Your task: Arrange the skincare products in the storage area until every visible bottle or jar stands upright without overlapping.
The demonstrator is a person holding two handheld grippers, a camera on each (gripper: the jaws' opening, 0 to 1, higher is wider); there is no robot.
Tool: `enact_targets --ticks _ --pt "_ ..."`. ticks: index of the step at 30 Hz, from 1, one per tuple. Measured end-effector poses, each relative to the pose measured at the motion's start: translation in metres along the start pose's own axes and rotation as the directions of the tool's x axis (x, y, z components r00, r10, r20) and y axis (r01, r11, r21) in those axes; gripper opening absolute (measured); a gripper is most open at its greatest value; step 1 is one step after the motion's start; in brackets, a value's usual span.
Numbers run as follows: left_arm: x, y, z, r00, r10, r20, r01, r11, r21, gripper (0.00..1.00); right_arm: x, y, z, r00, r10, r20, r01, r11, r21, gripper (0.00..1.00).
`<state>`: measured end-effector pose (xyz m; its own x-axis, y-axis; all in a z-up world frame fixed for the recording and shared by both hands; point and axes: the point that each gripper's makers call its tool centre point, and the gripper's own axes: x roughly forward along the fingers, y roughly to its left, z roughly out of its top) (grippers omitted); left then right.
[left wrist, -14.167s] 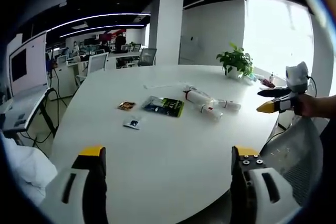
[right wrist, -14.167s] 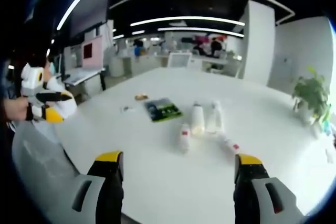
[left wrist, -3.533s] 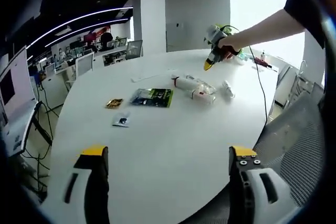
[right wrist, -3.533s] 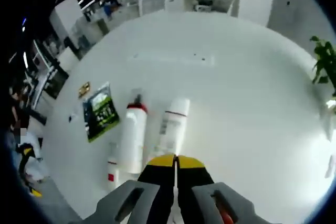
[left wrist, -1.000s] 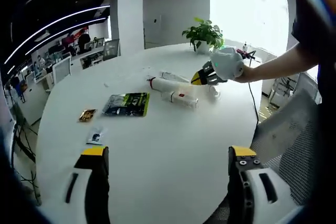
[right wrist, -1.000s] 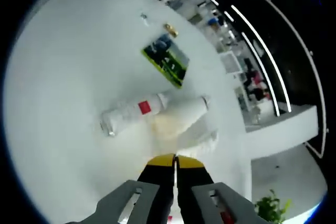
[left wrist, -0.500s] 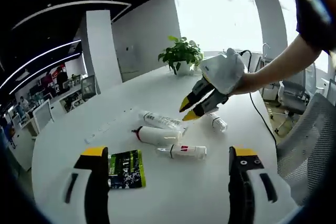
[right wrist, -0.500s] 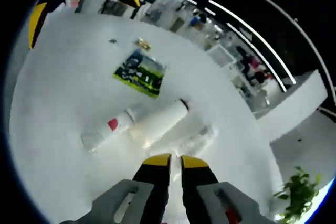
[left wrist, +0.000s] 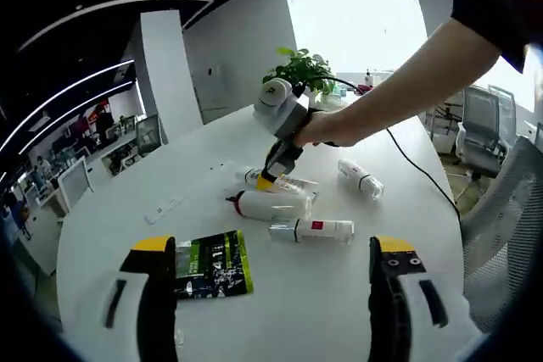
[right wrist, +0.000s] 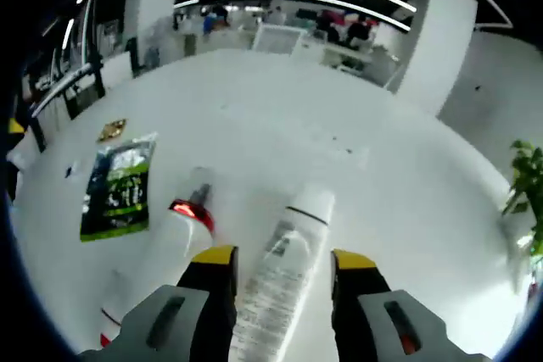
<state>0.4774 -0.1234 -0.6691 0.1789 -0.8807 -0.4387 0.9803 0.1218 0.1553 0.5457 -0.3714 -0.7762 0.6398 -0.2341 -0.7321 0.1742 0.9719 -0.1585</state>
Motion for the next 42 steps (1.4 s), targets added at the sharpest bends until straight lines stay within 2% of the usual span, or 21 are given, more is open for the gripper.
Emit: enact_targets --ticks 2,4,6,7,8,9,11,22,26,29,30,31,36,41,42 --pt "-0.001 0.004 -0.002 1.000 0.007 -0.003 -0.007 1.000 -0.008 0.89 0.010 -0.001 -0.003 1.000 0.010 -0.019 -0.009 0.999 0.052 0.38" --pt "-0.001 0.006 -0.004 1.000 0.011 -0.005 -0.011 1.000 -0.012 0.89 0.017 -0.002 -0.003 1.000 0.013 -0.016 -0.011 0.995 0.104 0.41" --pt "-0.001 0.008 -0.007 1.000 0.016 -0.010 -0.016 1.000 -0.017 0.89 0.017 -0.002 0.001 1.000 0.017 0.000 -0.017 0.991 0.135 0.36" --pt "-0.001 0.009 -0.007 1.000 0.018 -0.011 -0.018 1.000 -0.019 0.89 0.017 -0.007 0.000 1.000 -0.015 -0.006 0.016 0.988 0.153 0.36" --pt "-0.001 0.009 -0.008 1.000 0.019 -0.011 -0.020 1.000 -0.023 0.89 0.018 -0.005 0.001 1.000 -0.002 0.008 0.001 0.990 0.141 0.33" --pt "-0.001 0.010 -0.008 1.000 0.020 -0.010 -0.020 0.999 -0.025 0.89 0.019 -0.009 -0.001 1.000 -0.028 -0.001 0.027 0.988 0.154 0.32" --pt "-0.001 0.010 -0.010 1.000 0.022 -0.013 -0.022 0.999 -0.031 0.88 0.018 -0.006 -0.001 1.000 -0.014 0.005 0.013 0.982 0.189 0.29" --pt "0.001 0.006 -0.011 1.000 0.011 -0.013 -0.011 0.999 -0.035 0.89 0.001 -0.011 -0.006 0.997 -0.028 0.071 0.012 0.978 0.206 0.23" --pt "0.002 0.006 -0.009 1.000 0.009 -0.007 -0.009 0.999 -0.036 0.89 -0.017 -0.010 -0.007 0.992 -0.031 0.126 0.004 0.979 0.205 0.23" --pt "0.003 0.004 -0.005 1.000 0.001 0.000 -0.001 0.999 -0.035 0.89 -0.033 -0.007 -0.003 0.984 -0.030 0.177 -0.001 0.985 0.173 0.23" --pt "0.003 0.004 -0.005 1.000 0.000 0.001 0.000 0.999 -0.034 0.89 -0.040 -0.004 0.003 0.976 -0.023 0.215 -0.011 0.988 0.153 0.23" --pt "0.003 0.003 -0.004 1.000 -0.003 0.003 0.003 0.999 -0.034 0.89 -0.045 -0.004 0.003 0.976 -0.025 0.218 -0.009 0.988 0.155 0.23" --pt "0.005 -0.003 0.004 1.000 -0.018 0.017 0.019 0.999 -0.041 0.89 -0.082 0.000 0.029 0.948 -0.023 0.319 -0.026 0.989 0.146 0.22" --pt "0.008 -0.011 0.015 0.999 -0.032 0.037 0.033 0.998 -0.044 0.89 -0.128 0.014 0.064 0.898 -0.004 0.440 -0.079 0.982 0.169 0.23" --pt "0.008 -0.012 0.018 0.998 -0.035 0.043 0.037 0.998 -0.046 0.89 -0.141 0.021 0.073 0.882 0.007 0.472 -0.100 0.980 0.172 0.23"
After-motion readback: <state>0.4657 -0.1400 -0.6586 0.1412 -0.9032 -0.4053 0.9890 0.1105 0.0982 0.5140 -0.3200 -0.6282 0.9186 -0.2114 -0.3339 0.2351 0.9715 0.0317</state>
